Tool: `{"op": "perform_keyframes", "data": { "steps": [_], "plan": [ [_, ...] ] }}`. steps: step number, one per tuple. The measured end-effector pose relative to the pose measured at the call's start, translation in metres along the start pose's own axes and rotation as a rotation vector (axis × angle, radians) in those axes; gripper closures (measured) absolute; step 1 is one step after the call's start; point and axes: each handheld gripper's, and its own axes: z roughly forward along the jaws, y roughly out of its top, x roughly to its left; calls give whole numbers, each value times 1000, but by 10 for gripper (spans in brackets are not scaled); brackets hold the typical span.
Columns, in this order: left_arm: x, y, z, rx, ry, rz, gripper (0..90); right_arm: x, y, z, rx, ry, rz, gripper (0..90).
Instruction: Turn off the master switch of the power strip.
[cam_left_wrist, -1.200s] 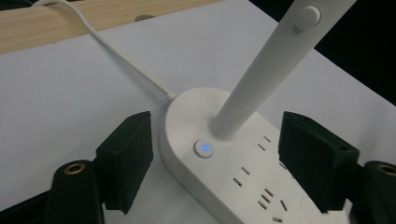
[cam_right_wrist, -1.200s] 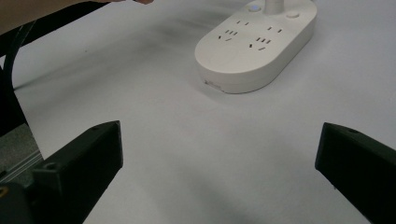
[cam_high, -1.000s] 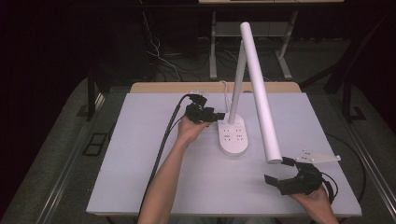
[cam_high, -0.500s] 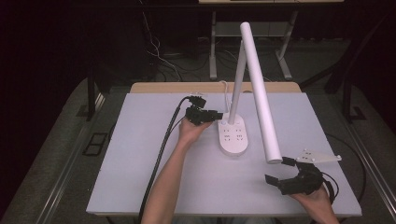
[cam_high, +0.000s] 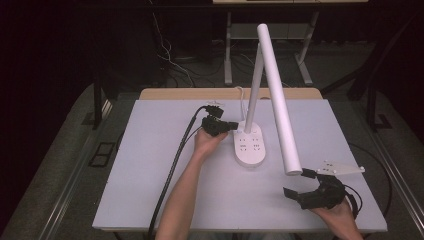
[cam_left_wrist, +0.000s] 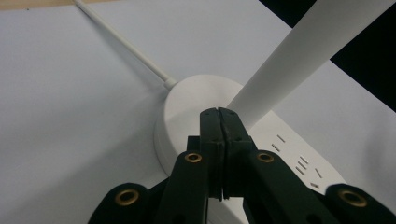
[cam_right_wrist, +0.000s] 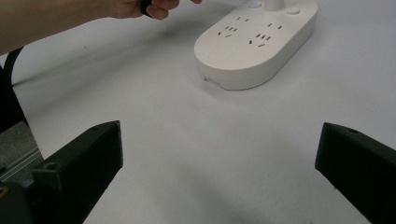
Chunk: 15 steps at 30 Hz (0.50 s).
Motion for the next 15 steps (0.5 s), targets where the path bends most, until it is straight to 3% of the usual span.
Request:
{"op": "perform_keyframes", "data": {
  "steps": [10, 12, 15],
  "plan": [
    [2, -4, 9, 21, -1, -3, 897, 1, 0, 1, 8, 7, -3, 1],
    [0, -5, 12, -6, 0, -33, 897, 1, 0, 1, 8, 7, -8, 1],
    [1, -5, 12, -11, -1, -34, 897, 1, 0, 2, 10, 7, -7, 1]
  ]
}}
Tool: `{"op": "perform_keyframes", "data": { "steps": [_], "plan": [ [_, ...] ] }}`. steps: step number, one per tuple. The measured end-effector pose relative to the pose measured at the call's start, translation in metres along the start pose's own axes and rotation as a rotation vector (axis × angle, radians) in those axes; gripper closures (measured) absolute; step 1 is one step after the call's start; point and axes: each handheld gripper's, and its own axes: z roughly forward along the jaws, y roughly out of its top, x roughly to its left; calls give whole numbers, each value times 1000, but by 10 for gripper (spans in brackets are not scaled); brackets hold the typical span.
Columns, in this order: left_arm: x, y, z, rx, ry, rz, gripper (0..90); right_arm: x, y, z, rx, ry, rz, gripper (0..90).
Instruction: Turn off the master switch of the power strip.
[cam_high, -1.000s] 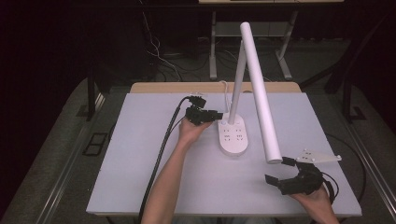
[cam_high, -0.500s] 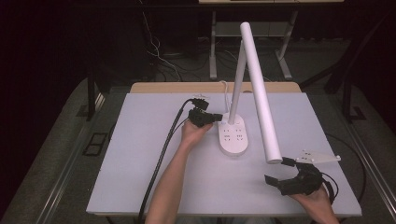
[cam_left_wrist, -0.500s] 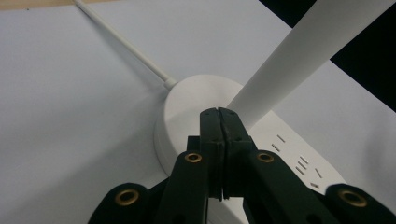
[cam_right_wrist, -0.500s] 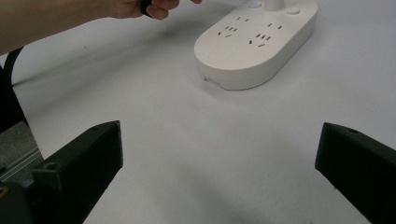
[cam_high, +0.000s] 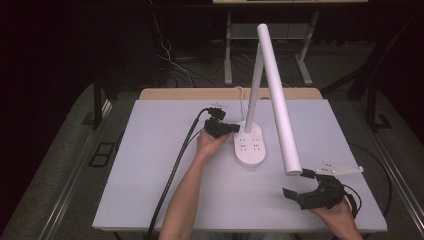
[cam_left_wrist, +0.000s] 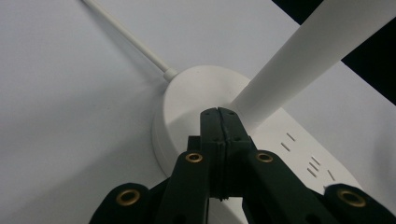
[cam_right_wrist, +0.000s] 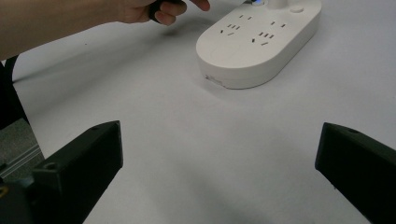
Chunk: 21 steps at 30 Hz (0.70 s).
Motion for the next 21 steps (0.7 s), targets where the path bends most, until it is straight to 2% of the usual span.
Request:
{"op": "perform_keyframes", "data": {
  "steps": [5, 10, 14, 15, 19, 21],
  "plan": [
    [0, 0, 1, 5, -8, -6, 899, 0, 0, 0, 2, 1, -2, 1],
    [-4, 2, 2, 39, 21, 9, 900, 1, 0, 1, 6, 0, -5, 1],
    [-4, 3, 2, 48, 13, -13, 900, 3, 0, 2, 10, 4, -8, 2],
    [-3, 4, 2, 56, 9, 1, 900, 3, 0, 3, 11, 4, -9, 1],
    [-5, 7, 4, 66, 24, -1, 900, 3, 0, 4, 11, 4, -15, 1],
    [-4, 9, 4, 82, 21, -35, 900, 3, 1, 3, 9, 3, -15, 1]
  ]
}}
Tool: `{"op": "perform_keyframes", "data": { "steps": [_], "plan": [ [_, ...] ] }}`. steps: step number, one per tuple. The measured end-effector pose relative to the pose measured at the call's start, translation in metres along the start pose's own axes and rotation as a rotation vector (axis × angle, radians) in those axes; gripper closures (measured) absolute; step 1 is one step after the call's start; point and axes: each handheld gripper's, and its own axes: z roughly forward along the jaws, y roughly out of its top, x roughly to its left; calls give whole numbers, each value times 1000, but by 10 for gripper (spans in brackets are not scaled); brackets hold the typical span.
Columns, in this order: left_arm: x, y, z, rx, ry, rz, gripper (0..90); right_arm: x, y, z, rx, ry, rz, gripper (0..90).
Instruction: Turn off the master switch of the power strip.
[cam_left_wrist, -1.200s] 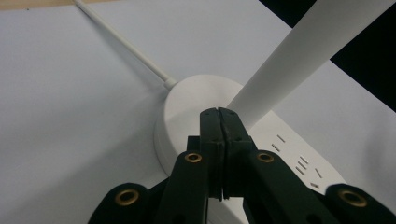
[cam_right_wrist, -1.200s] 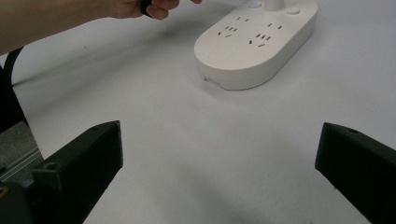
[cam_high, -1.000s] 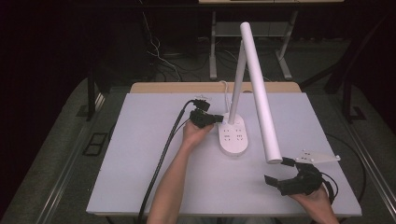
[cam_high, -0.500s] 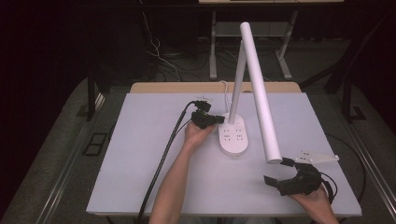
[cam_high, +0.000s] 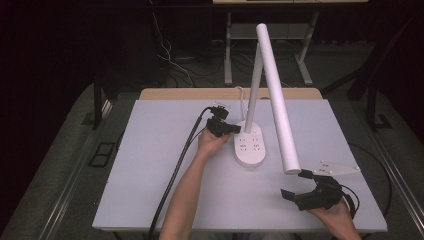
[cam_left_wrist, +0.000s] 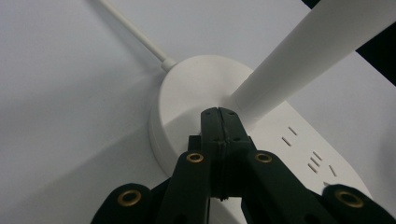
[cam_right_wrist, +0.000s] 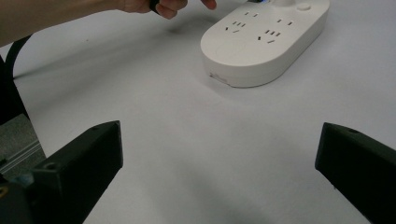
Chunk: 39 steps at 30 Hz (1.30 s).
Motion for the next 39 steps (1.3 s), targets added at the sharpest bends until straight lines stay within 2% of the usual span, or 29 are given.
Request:
{"op": "perform_keyframes", "data": {
  "steps": [2, 3, 5, 9, 10, 12, 14, 16, 17, 18, 21, 23, 24, 27, 30, 34, 36, 39],
  "plan": [
    [2, 2, 0, 15, -15, -51, 900, 0, 0, -1, -2, -2, 0, 1],
    [1, 2, 0, 18, -8, -52, 900, 0, 0, -1, -1, -4, 3, 1],
    [-1, 3, 1, 26, 13, 0, 900, 0, 0, -1, -6, -7, 0, 1],
    [0, 3, 1, 29, 2, -53, 900, 1, 0, -2, -5, -5, -1, 1],
    [1, 4, 1, 35, 4, -33, 900, 1, 0, -2, -4, -5, -7, 1],
    [-1, 6, 2, 48, 18, -35, 900, 2, 0, -1, -4, -5, -10, 1],
    [-2, 8, 1, 81, 31, -12, 900, 2, 0, -1, -3, -3, -7, 1],
    [-1, 9, 1, 89, 28, -26, 900, 2, 1, -1, -2, -3, -5, 1],
    [-1, 8, 1, 79, 22, -31, 900, 2, 1, -1, -3, -3, -6, 1],
    [-2, 7, 2, 58, 19, -57, 900, 2, 0, -2, -7, -3, -6, 1],
    [-1, 6, 1, 57, -4, -40, 900, 1, 0, -2, -8, -6, -1, 1],
    [1, 6, -1, 32, -32, -51, 900, -1, 0, -3, -12, -9, 4, 1],
    [1, 5, -2, 39, -31, -65, 900, -2, -1, -3, -12, -8, 2, 1],
    [4, 4, -7, 29, -40, -61, 900, -5, -1, -3, -17, -14, 11, 1],
    [6, 4, -13, -16, -50, -69, 900, -6, -1, -4, -14, -15, 21, 1],
    [3, 6, -25, -51, -46, -52, 899, -5, -1, -4, -15, -17, 18, 1],
    [4, 7, -32, -54, -52, -11, 898, -5, -1, -4, -16, -18, 11, 1],
    [2, 8, -39, -68, -54, 6, 899, -4, -1, -4, -18, -17, 11, 1]
  ]
}}
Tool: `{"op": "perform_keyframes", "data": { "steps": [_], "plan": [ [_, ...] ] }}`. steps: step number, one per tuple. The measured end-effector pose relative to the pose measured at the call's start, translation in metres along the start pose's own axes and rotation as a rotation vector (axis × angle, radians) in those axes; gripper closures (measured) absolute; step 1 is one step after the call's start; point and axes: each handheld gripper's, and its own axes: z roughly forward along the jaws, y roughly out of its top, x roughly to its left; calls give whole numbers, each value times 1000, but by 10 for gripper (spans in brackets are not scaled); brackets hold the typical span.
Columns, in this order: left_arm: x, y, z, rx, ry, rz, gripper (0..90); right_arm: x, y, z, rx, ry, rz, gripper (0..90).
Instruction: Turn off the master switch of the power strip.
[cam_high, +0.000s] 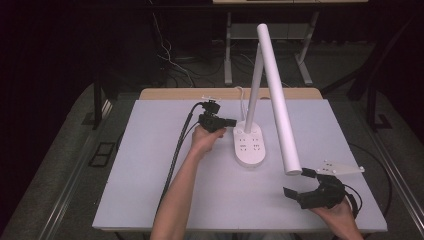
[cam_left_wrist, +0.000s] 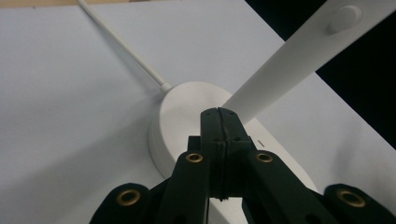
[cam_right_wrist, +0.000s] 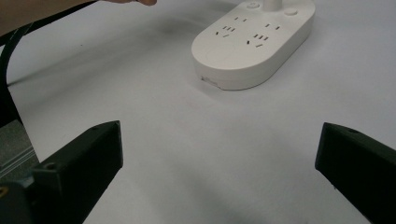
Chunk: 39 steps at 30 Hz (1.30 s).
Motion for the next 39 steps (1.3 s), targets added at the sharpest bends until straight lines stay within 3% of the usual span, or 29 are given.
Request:
{"op": "perform_keyframes", "data": {
  "steps": [3, 18, 23, 32, 39],
  "plan": [
    [-1, 1, -7, -6, 0, 23, 898, -1, 0, 0, 1, -1, -1, 1],
    [-11, 0, -54, -79, 28, 54, 890, 0, 0, 1, 2, -1, -5, 1],
    [-13, -5, -74, -92, 13, 76, 789, 1, 1, 2, 3, 0, -6, 1],
    [-21, -23, -108, -101, -25, 98, 447, 2, 1, 2, 7, 0, -7, 1],
    [-30, -43, -134, -112, -9, 115, 219, 2, 1, 3, 5, -4, -5, 1]
  ]
}}
